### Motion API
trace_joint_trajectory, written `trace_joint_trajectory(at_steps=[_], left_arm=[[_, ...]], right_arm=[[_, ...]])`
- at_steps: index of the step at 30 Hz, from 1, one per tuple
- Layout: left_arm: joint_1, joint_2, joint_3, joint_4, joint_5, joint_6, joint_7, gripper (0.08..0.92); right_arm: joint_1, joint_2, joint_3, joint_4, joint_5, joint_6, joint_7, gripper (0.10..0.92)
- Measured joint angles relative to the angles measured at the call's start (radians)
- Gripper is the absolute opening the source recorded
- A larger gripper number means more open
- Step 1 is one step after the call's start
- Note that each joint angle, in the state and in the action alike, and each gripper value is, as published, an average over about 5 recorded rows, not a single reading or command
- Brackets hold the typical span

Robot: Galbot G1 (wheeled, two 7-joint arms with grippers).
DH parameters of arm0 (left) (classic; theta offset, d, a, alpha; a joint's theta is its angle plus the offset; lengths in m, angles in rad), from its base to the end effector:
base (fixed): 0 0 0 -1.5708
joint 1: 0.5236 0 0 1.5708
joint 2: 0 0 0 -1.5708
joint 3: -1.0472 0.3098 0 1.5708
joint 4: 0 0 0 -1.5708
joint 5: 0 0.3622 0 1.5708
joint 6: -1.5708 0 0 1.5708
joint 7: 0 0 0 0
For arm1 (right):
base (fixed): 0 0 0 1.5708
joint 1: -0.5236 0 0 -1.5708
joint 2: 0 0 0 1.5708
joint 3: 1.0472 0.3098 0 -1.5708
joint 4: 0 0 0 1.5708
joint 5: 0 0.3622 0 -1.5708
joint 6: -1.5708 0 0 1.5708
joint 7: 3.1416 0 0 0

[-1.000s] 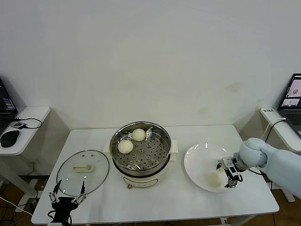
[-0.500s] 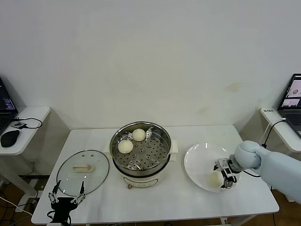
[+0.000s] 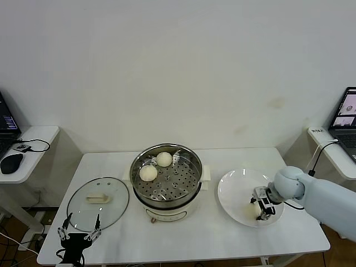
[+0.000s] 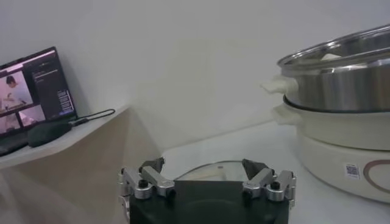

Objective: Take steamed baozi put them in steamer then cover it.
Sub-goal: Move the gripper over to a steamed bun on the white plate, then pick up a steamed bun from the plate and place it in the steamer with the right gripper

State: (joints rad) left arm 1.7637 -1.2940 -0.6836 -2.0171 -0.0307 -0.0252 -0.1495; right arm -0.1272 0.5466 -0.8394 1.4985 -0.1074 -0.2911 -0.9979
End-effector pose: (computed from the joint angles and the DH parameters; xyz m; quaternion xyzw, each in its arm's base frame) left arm 0.1556 0.0920 -0.3124 0.0642 -0.9815 -0.1510 0.0988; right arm 0.4243 -0.1033 -0.2294 0.5186 -0.5207 0.5472 0.4007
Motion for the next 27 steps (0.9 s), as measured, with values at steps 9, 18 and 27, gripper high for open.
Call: trace_joint_trajectory(at_steps=[9, 18, 27], left_arm=[[-0.004, 0.006, 0.003, -0.007, -0.001, 0.001, 0.000, 0.823], [-0.007, 0.018, 0.005, -0.010, -0.009, 0.001, 0.000, 0.823], [-0.012, 0.026, 0.003, -0.007, -0.017, 0.000, 0.000, 0.823]], right_arm=[[0.109, -0.017, -0.027, 0.017, 0.049, -0.004, -0.038, 0.636], [0.304, 0.002, -0.079, 0.024, 0.154, -0.017, -0.073, 0.636], [0.547, 0.065, -0.181, 0.028, 0.273, -0.030, -0.084, 0.636]])
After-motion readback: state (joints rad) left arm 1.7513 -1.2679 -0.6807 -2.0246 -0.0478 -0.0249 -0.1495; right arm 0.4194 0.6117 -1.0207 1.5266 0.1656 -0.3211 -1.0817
